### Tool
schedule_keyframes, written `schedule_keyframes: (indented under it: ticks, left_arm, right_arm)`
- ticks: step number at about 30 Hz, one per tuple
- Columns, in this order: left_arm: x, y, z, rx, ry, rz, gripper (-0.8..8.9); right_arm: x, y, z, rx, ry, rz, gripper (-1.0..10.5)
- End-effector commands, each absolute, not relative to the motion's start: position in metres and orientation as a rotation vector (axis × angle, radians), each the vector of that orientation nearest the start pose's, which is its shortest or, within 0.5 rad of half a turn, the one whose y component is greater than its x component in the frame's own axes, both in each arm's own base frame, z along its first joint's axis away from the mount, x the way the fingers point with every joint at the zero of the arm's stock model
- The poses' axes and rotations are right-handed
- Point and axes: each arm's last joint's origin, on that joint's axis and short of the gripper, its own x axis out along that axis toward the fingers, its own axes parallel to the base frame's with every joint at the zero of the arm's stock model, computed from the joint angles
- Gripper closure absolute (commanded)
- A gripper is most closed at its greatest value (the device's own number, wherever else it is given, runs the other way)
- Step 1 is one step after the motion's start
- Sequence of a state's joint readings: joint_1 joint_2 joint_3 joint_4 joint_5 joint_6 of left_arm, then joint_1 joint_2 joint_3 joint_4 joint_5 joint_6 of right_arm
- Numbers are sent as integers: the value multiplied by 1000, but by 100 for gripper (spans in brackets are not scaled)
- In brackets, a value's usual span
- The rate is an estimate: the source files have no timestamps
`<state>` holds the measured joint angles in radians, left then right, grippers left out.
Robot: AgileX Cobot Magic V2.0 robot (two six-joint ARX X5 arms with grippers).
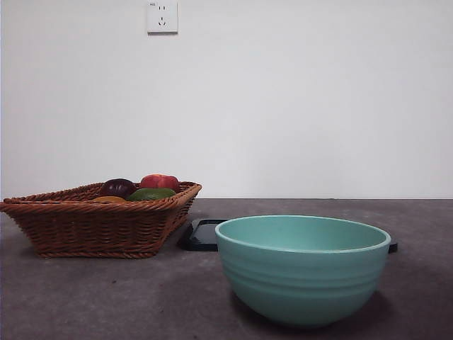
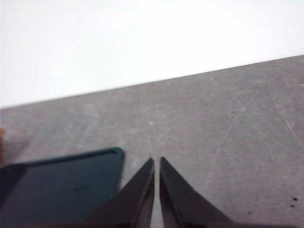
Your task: Pick up the wifruite, put it on the bowl, pick up the plate, put it on desk
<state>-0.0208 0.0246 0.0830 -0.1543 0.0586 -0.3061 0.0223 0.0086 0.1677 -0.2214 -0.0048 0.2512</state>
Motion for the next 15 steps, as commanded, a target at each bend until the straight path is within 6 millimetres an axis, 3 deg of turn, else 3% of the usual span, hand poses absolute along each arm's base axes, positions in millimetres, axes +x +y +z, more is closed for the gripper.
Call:
schedule_keyframes:
  ticks: [1, 7, 15]
  left_arm:
    - [92, -6, 191, -357, 76, -98, 798]
    - [92, -12, 218, -412, 113, -204, 798]
    - [95, -20, 271, -376, 218, -319, 798]
  right_arm:
    - [81, 4, 213, 348, 76, 37, 936]
    - [78, 8, 239, 361, 157, 131, 936]
    - [80, 14, 271, 365, 301, 247, 936]
